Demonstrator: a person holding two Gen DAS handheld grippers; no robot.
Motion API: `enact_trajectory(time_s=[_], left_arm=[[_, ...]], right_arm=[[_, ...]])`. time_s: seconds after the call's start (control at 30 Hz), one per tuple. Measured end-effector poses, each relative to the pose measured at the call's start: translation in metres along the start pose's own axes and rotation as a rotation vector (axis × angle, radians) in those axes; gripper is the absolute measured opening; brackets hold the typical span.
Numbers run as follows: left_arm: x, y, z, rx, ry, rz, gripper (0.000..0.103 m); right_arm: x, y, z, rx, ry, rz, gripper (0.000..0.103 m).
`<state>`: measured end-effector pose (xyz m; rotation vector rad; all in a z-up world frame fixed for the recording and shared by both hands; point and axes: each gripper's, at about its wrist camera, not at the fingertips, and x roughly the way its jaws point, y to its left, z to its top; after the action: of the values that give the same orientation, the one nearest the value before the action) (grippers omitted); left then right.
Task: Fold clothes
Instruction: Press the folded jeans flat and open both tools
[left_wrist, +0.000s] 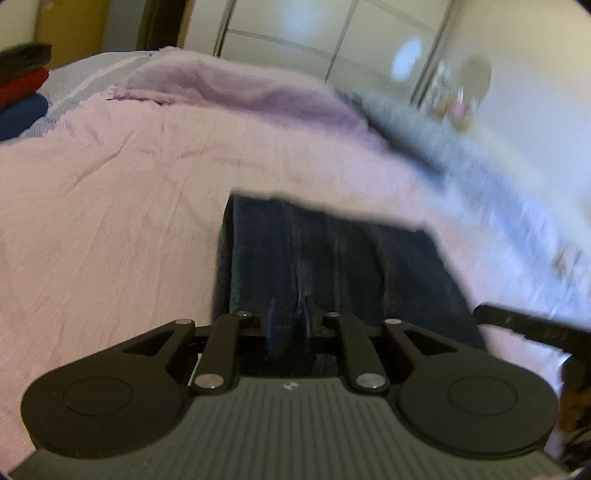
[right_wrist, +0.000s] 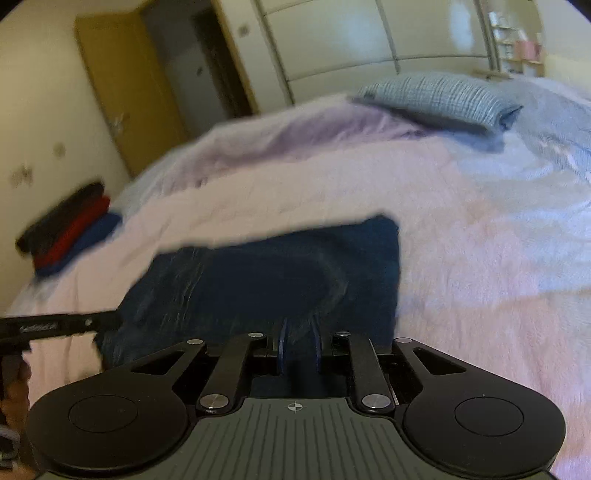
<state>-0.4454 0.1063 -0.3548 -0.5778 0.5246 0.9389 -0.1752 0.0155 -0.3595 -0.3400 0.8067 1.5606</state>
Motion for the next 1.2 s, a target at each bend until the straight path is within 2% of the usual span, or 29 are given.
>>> enact_trajectory(time_s=[0.03,0.1,0.2,0.27,0.43,0.5,0.53,0.57,0.67,0.87,1.0,1.2], left_arm=[[0.002,-0.001,-0.003,0.004,0.006,0.013,0.012],[-0.006,-0.007,-0.002,0.011,-0.007,0.032,0.012],[-0.019,-0.018,-0.001,0.038,-0.032,0.060,0.014],[-0.022,-0.024,-0.005,0.059,-0.034,0.072,0.015],[-0.027,-0.031,-0.013,0.069,-0.027,0.139,0.017],[-0.035,-0.038,-0.012,0.086,-0.019,0.167,0.023],[-0.038,-0.041,-0.012,0.093,-0.012,0.179,0.023],[-0.040,-0.043,-0.013,0.098,-0.005,0.189,0.023],[-0.049,-0.049,-0.017,0.103,0.017,0.207,0.026],[-0.068,-0.061,-0.029,0.126,0.045,0.246,0.029],[-0.080,-0.069,-0.033,0.143,0.045,0.283,0.033],[-0.101,-0.083,-0.040,0.172,0.025,0.289,0.036]], right_arm=[[0.005,0.003,-0.005,-0.013,0.038,-0.012,0.017],[0.008,0.009,-0.013,-0.038,0.041,-0.042,0.017],[-0.008,0.021,-0.010,-0.060,-0.006,-0.051,0.017],[-0.012,0.021,-0.012,-0.030,-0.020,-0.042,0.017],[0.000,0.021,-0.019,0.020,0.048,-0.103,0.026],[-0.010,0.028,-0.013,0.019,0.038,-0.126,0.040],[-0.016,0.032,-0.012,0.014,0.030,-0.131,0.056],[-0.022,0.036,-0.012,0.010,0.018,-0.137,0.060],[-0.037,0.044,-0.013,0.000,-0.018,-0.144,0.061],[-0.049,0.050,-0.028,0.035,0.017,-0.175,0.061],[-0.057,0.053,-0.032,0.046,0.031,-0.209,0.061],[-0.079,0.059,-0.037,0.045,0.005,-0.211,0.061]])
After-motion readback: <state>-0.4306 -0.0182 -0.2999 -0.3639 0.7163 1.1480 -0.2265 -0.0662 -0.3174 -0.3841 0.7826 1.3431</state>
